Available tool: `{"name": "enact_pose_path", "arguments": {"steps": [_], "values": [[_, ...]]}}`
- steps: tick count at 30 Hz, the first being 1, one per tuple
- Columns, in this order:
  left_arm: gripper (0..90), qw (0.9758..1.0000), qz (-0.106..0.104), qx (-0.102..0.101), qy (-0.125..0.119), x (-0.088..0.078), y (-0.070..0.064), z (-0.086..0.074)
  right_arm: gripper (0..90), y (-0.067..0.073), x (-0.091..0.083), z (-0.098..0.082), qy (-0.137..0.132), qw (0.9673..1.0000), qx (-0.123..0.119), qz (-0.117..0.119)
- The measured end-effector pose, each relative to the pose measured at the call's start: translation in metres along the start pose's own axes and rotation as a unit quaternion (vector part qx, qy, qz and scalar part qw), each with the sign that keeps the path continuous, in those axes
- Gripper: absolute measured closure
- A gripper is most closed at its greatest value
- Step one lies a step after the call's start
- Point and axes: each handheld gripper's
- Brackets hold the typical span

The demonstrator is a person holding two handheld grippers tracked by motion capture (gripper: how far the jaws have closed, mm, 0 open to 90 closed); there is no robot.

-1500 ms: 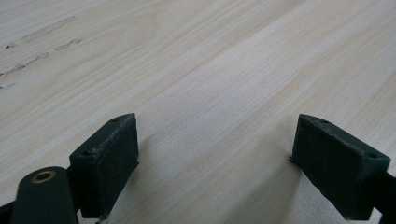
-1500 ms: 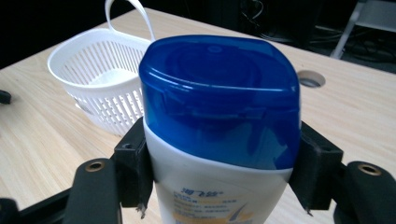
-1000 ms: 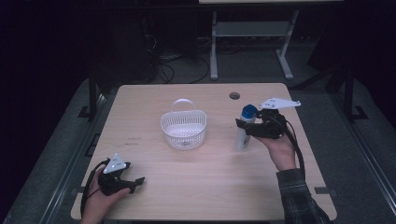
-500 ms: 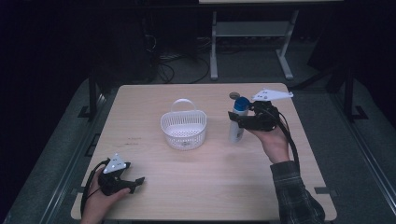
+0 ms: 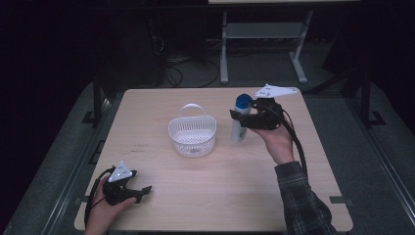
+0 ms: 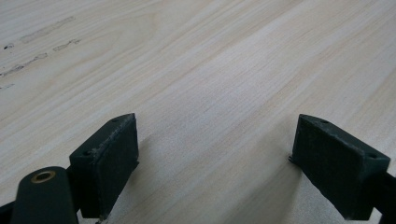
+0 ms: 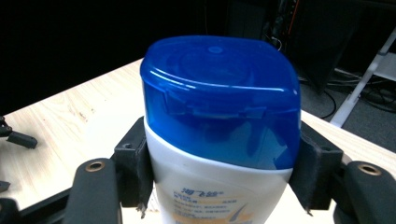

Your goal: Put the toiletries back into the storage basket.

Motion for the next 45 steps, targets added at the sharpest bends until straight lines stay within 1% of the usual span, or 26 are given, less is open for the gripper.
{"name": "enact_pose_path", "arguments": {"steps": [15,29,35,45], "values": [[13.6,1.0,0.0,0.0,0.0,0.0,0.0,0.0,33.7,0.01,0.011,0.021,-0.015,0.9998,-0.011,0.011],[13.6,1.0,-0.001,0.0,0.0,0.0,0.0,0.0,33.7,0.018,0.025,0.037,-0.034,0.999,-0.008,0.029],[13.6,1.0,0.0,0.001,0.0,0.0,0.0,0.0,33.7,0.023,0.034,0.041,-0.033,0.9988,-0.009,0.036],[13.6,1.0,-0.001,0.001,0.0,0.0,0.0,0.0,33.6,0.034,0.051,0.045,-0.031,0.9981,-0.021,0.049]]}}
Point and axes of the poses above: each handheld gripper's, and its own axes: x roughly forward along the jaws, z roughly out of its top, y roughly to its left, and after that the axes turned 4 degrees about y, right-handed
